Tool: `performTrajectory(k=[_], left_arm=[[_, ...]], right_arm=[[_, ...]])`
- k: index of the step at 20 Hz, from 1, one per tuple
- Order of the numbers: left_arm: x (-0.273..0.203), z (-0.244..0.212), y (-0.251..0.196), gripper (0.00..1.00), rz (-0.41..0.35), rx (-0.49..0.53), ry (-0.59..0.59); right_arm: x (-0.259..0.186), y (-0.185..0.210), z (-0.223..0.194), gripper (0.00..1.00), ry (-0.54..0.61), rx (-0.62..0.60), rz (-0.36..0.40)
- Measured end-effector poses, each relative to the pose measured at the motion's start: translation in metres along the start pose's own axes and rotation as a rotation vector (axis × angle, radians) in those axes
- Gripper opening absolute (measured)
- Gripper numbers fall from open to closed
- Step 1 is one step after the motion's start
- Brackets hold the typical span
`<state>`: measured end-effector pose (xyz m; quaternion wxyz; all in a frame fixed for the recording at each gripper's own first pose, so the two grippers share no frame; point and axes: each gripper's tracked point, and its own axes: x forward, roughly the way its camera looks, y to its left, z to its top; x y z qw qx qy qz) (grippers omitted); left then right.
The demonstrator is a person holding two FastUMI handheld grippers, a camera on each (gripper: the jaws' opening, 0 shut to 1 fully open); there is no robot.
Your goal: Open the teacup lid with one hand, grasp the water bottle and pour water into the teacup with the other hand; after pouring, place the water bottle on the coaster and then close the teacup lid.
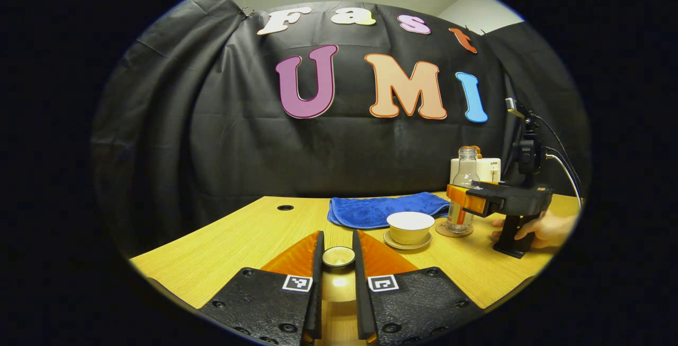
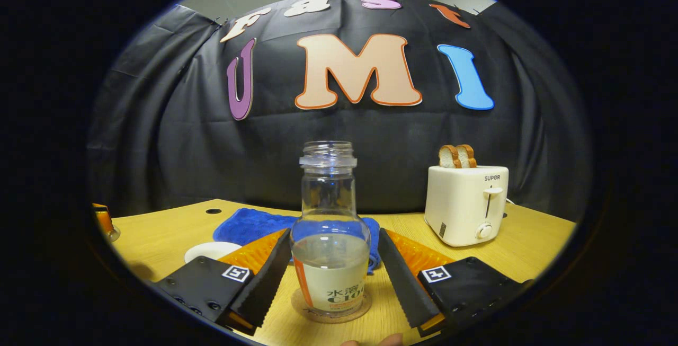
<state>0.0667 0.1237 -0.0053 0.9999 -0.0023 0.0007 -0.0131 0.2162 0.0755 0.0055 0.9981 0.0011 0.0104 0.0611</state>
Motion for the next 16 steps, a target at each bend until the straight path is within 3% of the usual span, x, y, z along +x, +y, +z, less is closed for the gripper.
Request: performTrajectory(k=[3, 8, 10, 12, 16], left_arm=[[0.0, -0.001, 0.0, 0.24, 0.0, 0.0, 0.0], [0.009, -0.001, -0.007, 0.24, -0.009, -0.005, 0.002], [0.019, -0.001, -0.017, 0.24, -0.034, -0.006, 0.004], [0.034, -0.003, -0.028, 0.24, -0.061, -0.002, 0.008], [0.065, -0.002, -0.06, 0.23, -0.151, 0.003, 0.003]], right_arm=[[-0.012, 0.002, 0.001, 0.96, 0.001, 0.0, 0.009], [-0.06, -0.002, 0.005, 1.0, 0.001, 0.001, 0.085], [-0.09, -0.01, 0.007, 0.96, 0.0, 0.004, 0.115], [-0.118, -0.028, 0.009, 1.0, -0.003, 0.005, 0.11], [-0.161, -0.056, 0.006, 0.96, -0.006, 0.007, 0.125]])
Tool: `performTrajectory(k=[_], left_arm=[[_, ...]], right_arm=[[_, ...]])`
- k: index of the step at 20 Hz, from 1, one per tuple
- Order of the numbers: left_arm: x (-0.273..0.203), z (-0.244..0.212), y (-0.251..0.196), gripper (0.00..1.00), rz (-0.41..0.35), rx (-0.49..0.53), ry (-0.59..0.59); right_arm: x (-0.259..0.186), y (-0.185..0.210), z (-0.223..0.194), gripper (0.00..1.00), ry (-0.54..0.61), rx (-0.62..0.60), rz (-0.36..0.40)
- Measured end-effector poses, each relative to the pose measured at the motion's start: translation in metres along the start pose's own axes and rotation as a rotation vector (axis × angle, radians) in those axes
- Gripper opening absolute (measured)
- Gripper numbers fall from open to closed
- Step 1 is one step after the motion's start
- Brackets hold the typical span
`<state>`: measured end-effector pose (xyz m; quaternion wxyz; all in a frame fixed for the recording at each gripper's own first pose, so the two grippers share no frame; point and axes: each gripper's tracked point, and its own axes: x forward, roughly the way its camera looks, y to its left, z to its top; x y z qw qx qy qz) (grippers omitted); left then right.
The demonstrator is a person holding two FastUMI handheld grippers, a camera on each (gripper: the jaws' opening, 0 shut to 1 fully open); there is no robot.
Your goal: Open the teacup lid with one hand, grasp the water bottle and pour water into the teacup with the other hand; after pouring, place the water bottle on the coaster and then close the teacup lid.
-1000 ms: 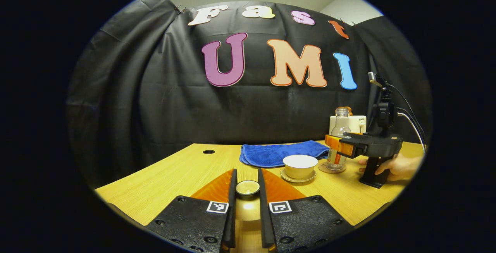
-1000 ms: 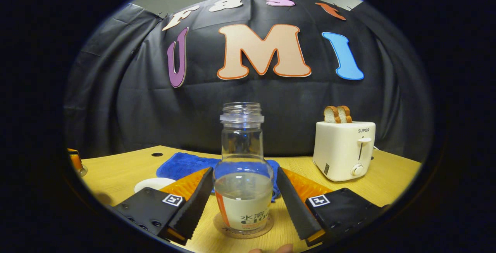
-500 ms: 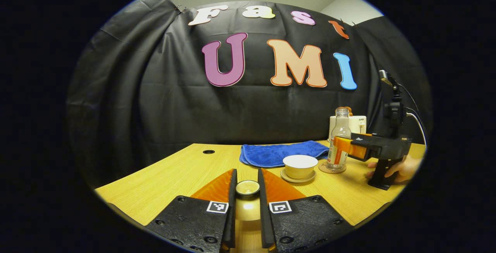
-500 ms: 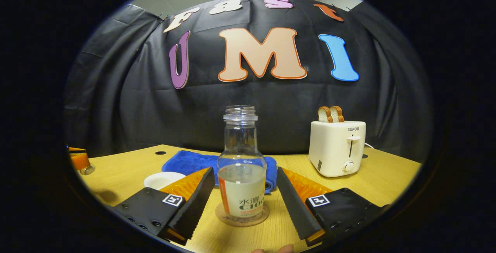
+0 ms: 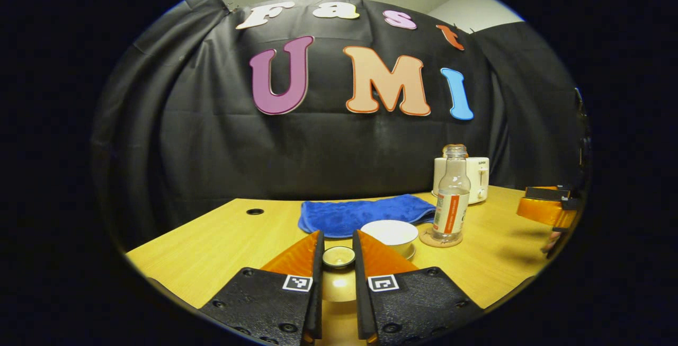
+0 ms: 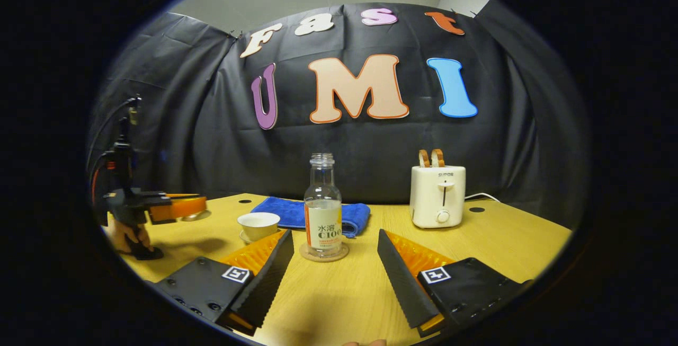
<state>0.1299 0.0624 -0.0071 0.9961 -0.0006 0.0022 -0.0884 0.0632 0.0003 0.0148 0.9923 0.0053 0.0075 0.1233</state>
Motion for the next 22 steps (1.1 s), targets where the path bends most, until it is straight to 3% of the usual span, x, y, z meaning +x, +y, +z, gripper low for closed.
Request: performTrajectory(k=[4, 12, 17, 22], left_arm=[[0.036, -0.001, -0.019, 0.23, -0.043, 0.018, 0.008], [0.082, -0.004, -0.051, 0.23, -0.09, 0.046, 0.033], [0.088, -0.016, -0.053, 0.23, -0.069, 0.106, 0.117], [0.091, -0.026, -0.055, 0.24, -0.045, 0.18, 0.188]], right_arm=[[-0.02, -0.02, 0.001, 1.0, -0.001, -0.001, -0.008], [-0.027, -0.035, 0.0, 0.96, -0.001, -0.001, -0.006], [-0.031, -0.043, -0.001, 1.0, -0.002, -0.002, -0.014], [-0.031, -0.044, 0.0, 0.96, -0.002, -0.002, -0.015]])
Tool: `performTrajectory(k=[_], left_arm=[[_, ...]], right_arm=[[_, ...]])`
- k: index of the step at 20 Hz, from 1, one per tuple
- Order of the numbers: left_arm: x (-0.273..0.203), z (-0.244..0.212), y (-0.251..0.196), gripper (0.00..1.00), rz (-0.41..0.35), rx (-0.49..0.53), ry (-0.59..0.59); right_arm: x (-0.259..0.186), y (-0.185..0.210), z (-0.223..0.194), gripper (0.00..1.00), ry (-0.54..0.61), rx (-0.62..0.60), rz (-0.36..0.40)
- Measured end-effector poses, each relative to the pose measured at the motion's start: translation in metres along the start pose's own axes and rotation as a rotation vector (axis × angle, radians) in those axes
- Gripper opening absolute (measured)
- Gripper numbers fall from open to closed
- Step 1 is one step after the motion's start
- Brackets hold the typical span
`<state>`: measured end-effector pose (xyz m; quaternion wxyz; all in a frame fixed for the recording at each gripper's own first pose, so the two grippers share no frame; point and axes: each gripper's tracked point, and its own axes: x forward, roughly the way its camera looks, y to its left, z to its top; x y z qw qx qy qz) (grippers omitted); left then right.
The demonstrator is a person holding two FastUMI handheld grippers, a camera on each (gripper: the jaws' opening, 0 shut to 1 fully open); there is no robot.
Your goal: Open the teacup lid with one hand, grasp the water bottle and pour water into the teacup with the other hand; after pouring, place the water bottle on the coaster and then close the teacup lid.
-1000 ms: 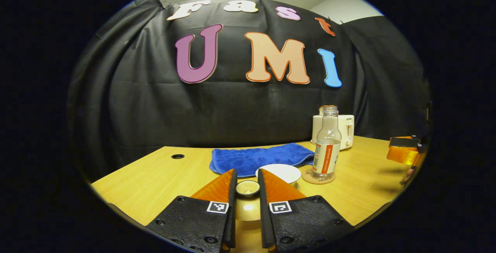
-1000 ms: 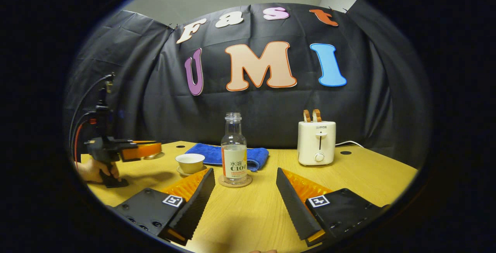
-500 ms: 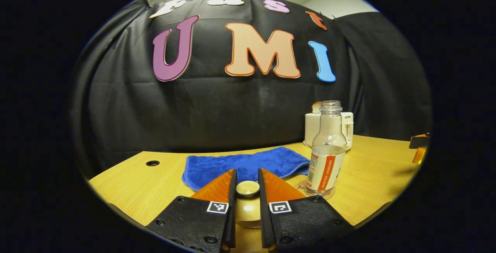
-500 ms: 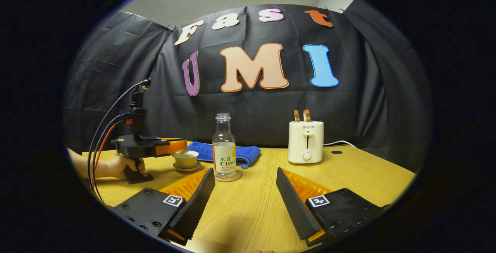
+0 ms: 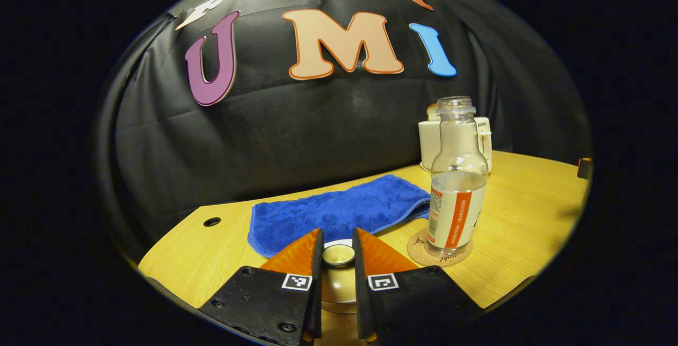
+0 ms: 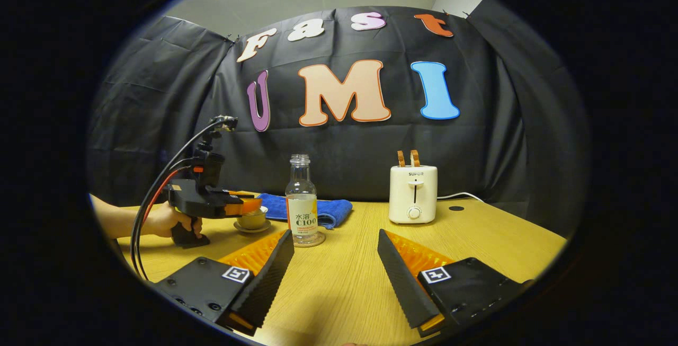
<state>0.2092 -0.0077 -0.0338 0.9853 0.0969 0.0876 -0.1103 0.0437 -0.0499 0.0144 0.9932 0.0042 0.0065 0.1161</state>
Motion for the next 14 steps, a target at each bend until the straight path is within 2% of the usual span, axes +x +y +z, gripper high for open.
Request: performTrajectory(k=[3, 4, 5, 8, 9, 10, 13, 14], left_arm=[[0.0, 0.001, 0.001, 0.24, 0.0, 0.001, -0.003], [0.0, 0.0, 0.0, 0.24, 0.0, 0.002, 0.001], [-0.002, 0.001, 0.002, 0.26, 0.004, 0.004, 0.003], [-0.004, 0.003, 0.001, 0.33, -0.002, 0.0, -0.014], [-0.006, 0.005, 0.0, 0.49, -0.011, -0.005, -0.026], [-0.007, 0.006, 0.0, 0.6, -0.012, -0.014, -0.036], [-0.013, 0.012, 0.006, 1.0, 0.001, -0.043, -0.081], [-0.013, 0.013, 0.006, 1.0, 0.003, -0.048, -0.09]], right_arm=[[0.0, 0.0, 0.0, 0.96, 0.0, 0.0, 0.0], [0.0, 0.0, 0.0, 1.0, 0.0, 0.0, 0.0], [0.0, 0.0, 0.0, 0.96, 0.0, 0.0, 0.0], [0.0, 0.0, 0.0, 0.96, 0.0, 0.0, 0.0], [-0.001, 0.0, 0.0, 0.96, 0.0, 0.0, 0.001], [0.0, 0.0, 0.0, 0.96, 0.0, 0.0, 0.001], [-0.001, 0.0, -0.001, 0.96, 0.0, 0.0, 0.001], [-0.001, 0.0, -0.001, 0.96, 0.0, 0.0, 0.001]])
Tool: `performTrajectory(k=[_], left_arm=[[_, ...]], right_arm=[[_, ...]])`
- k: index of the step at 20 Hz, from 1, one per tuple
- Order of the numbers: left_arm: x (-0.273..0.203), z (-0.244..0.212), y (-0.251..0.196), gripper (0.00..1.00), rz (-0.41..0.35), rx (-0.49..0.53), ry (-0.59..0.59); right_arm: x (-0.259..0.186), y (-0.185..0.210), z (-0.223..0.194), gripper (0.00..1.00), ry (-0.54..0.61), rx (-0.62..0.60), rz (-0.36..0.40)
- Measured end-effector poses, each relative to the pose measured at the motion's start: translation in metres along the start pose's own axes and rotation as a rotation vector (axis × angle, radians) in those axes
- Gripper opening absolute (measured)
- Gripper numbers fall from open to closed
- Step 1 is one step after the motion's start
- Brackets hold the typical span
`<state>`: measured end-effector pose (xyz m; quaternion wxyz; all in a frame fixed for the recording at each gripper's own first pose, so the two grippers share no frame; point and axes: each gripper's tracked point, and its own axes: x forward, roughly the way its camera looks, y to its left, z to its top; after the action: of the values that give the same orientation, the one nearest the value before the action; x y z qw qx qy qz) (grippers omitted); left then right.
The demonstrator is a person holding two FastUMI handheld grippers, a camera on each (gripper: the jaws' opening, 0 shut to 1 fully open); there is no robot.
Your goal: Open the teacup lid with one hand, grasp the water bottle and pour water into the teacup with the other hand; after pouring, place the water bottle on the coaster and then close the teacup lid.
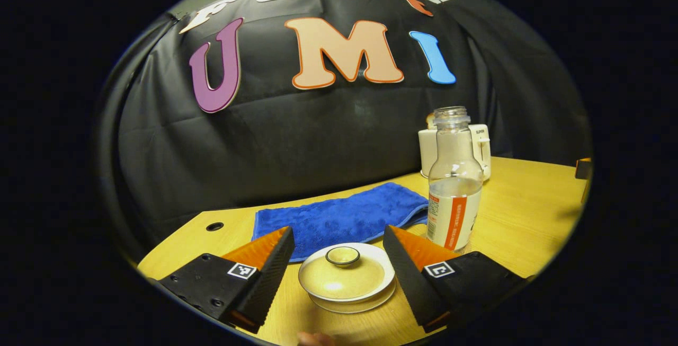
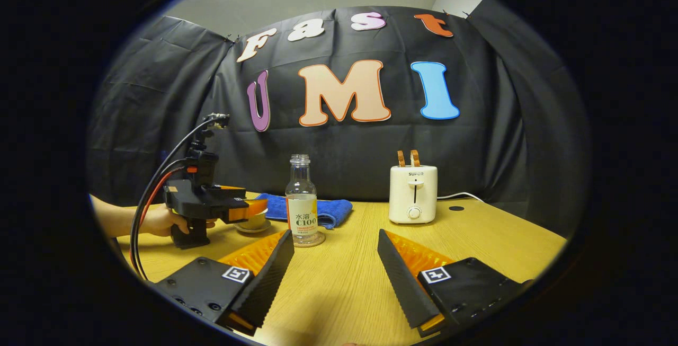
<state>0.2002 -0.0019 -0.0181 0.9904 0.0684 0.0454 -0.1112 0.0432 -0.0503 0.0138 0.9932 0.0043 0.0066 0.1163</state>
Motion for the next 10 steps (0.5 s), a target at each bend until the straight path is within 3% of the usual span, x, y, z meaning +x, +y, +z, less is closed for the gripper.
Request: performTrajectory(k=[6, 10], left_arm=[[-0.009, 0.011, 0.012, 0.96, 0.035, -0.049, -0.076], [-0.034, 0.008, 0.012, 0.96, 0.033, -0.138, -0.082]], right_arm=[[-0.001, 0.0, 0.0, 0.96, 0.001, 0.0, 0.001], [0.0, 0.0, 0.0, 0.96, 0.0, 0.0, 0.001]])
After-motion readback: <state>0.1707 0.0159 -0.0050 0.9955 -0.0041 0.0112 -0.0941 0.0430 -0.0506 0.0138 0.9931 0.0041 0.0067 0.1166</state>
